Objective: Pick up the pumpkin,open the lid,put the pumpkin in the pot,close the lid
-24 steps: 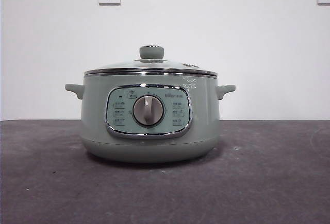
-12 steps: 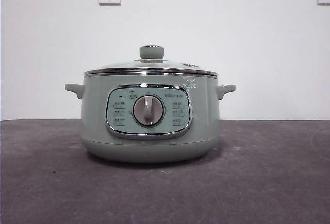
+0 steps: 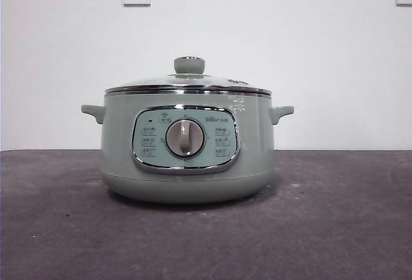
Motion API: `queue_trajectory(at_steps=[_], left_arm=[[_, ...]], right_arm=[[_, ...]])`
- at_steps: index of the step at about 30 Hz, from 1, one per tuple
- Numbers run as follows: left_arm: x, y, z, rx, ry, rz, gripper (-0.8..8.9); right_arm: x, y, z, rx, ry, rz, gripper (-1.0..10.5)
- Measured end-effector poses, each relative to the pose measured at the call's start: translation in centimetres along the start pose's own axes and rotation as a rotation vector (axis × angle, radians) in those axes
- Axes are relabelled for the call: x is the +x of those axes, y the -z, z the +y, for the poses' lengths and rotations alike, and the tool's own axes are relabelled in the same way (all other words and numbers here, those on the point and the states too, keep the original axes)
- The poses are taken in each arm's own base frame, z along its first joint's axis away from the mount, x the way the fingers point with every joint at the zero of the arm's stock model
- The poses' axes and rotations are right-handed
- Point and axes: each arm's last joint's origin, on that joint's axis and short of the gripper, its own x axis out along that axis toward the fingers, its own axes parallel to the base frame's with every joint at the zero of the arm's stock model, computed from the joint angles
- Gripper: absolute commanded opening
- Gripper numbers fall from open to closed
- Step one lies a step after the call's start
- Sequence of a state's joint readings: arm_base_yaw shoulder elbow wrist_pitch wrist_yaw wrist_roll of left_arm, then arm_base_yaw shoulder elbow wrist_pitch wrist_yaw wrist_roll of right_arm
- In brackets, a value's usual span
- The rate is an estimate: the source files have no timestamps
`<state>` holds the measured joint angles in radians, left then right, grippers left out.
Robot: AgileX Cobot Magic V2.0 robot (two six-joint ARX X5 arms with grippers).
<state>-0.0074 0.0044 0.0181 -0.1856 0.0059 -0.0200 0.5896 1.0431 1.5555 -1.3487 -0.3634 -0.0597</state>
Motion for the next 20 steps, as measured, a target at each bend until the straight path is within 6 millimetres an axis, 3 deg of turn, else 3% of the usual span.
queue_trajectory(at_steps=[14,20], left_arm=[[0.0,0.0,0.0,0.000,0.000,0.000,-0.03],[0.0,0.0,0.0,0.000,0.000,0.000,-0.03]], right_arm=[[-0.2,0.0,-0.1,-0.007,0.013,-0.012,0.0],[-3.8,0.6,-0.3,-0.068,0.140,-0.276,0.0]])
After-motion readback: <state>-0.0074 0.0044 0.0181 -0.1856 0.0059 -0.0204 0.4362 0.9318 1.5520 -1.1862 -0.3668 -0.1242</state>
